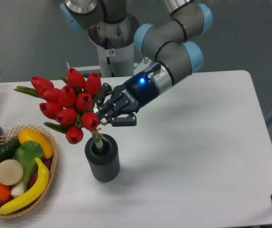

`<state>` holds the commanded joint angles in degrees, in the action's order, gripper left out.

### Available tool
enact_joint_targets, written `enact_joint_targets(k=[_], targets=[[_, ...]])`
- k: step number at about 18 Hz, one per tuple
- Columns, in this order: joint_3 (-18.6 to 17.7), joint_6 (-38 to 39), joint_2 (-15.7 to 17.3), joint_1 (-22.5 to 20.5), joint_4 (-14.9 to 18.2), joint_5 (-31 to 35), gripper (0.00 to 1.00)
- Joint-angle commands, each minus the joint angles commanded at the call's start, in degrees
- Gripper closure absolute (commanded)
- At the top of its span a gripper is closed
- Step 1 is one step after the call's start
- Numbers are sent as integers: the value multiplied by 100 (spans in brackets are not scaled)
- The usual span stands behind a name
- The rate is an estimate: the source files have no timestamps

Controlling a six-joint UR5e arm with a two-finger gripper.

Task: Insert the flowers into the vase
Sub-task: 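Lower the tulip stems into the opening of the grey vase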

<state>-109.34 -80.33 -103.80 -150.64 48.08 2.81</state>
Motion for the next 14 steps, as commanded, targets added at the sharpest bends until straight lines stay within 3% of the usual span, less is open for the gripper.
enact_joint_targets(k=[14], targets=[[-228, -9, -307, -18, 0, 9, 85]])
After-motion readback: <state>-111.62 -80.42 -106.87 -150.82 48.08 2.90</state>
